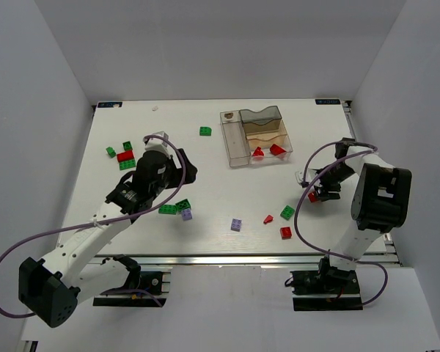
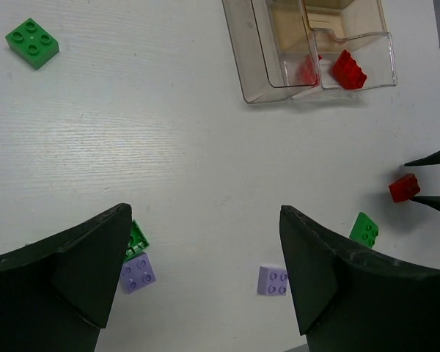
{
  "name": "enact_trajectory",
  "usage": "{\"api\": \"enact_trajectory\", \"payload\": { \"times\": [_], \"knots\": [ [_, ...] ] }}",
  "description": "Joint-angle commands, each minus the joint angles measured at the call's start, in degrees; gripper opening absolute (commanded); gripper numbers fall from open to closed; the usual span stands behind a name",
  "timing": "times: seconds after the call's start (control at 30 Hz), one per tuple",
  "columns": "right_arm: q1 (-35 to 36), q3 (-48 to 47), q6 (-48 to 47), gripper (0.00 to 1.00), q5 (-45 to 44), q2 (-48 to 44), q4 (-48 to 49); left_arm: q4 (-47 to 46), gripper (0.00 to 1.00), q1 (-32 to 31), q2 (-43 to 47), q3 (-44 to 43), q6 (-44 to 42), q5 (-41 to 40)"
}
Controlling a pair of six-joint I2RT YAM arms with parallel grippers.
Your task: Sort the legos into containers by color
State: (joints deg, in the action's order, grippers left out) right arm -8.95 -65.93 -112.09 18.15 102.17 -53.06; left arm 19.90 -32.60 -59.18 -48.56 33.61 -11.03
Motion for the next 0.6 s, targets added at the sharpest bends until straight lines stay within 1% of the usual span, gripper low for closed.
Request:
{"api": "enact_trajectory", "payload": {
  "times": [0.0,0.07,0.1,0.17,0.2,0.27,0.3,0.37,0.4,0.43,0.47,0.5,0.53,0.57],
  "knots": [
    [0.42,0.01,-1.37,0.67,-2.5,1.27,3.31,1.45,0.91,-0.01,1.61,-0.31,2.34,-1.8],
    [0.6,0.28,-0.15,0.64,-2.6,1.89,4.8,2.5,0.91,-0.01,1.35,-1.01,2.43,-2.42],
    [0.77,0.54,0.29,0.58,-2.51,2.24,4.98,2.95,0.91,-0.01,1.35,-1.19,2.52,-2.77],
    [0.78,0.45,0.91,0.5,-1.81,2.42,4.46,4.18,0.92,-0.01,1.52,-1.54,2.69,-4.79],
    [0.86,0.45,0.91,0.42,-1.46,2.33,4.11,4.62,0.93,-0.01,1.87,-1.63,2.95,-5.84],
    [0.69,0.63,0.04,0.33,0.03,1.72,2.44,5.67,0.95,0.52,2.05,-1.63,3.22,-7.69],
    [0.69,0.63,-0.4,0.26,0.56,1.46,1.65,5.94,0.95,0.52,1.87,-1.98,3.13,-7.95],
    [0.78,0.37,-1.11,0.18,3.53,0.32,-1.33,7.51,0.96,0.52,0.74,-3.38,3.13,-8.05],
    [1.04,-0.33,-0.41,0.13,5.56,-0.12,-2.39,8.22,0.96,1.04,0.12,-4.08,3.22,-8.05],
    [1.39,-3.12,1.42,0.11,8.01,-0.56,-3.36,9.62,0.96,1.05,-1.1,-4.7,3.31,-8.22],
    [1.83,-5.24,7.79,0.1,12.82,-0.83,-5.02,10.41,0.96,1.57,-1.81,-5.23,3.74,-8.4],
    [2.88,-7.7,11.68,0.06,15.22,-0.66,-5.39,10.94,0.96,1.57,-2.34,-6.02,3.84,-8.66],
    [3.93,-13.12,15.38,0.05,17.16,-0.57,-5.56,11.82,0.96,2.1,-3.3,-6.37,3.84,-8.92],
    [4.64,-15.43,22.72,0.04,20.31,-0.31,-4.52,12.0,0.96,2.62,-3.66,-6.55,4.1,-9.1]
  ]
}}
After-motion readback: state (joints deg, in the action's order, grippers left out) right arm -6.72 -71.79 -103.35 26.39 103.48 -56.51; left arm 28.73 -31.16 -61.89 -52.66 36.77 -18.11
